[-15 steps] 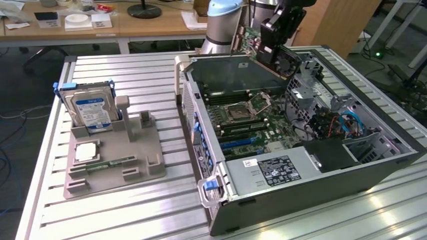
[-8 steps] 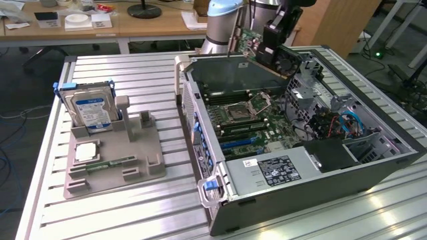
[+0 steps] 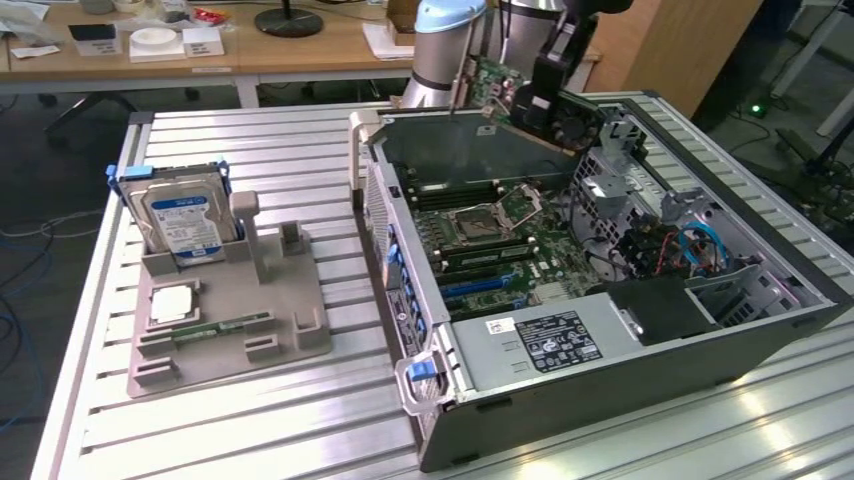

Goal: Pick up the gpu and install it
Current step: 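Insert the gpu into the slot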

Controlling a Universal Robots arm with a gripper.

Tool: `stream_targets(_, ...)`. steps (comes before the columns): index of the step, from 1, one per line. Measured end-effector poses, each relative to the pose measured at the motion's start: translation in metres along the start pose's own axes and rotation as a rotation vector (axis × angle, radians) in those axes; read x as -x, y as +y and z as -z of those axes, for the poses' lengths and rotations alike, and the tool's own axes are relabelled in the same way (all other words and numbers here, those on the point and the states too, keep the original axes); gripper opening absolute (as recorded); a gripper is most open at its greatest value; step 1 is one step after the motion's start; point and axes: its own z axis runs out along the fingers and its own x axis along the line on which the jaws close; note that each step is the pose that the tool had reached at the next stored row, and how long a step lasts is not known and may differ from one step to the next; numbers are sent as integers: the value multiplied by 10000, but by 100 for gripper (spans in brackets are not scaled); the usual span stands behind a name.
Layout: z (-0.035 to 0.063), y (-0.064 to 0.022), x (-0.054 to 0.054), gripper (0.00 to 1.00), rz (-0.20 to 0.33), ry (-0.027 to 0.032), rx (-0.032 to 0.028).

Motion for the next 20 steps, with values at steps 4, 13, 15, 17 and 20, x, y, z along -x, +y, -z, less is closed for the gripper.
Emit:
stream_targets(4,0,0,0,27,669,44,11)
stream_targets(13,0,0,0,27,2080,132,34)
stream_targets(15,0,0,0,27,2385,151,39)
stream_targets(17,0,0,0,27,2725,172,45)
stream_targets(20,0,0,0,27,3244,206,53)
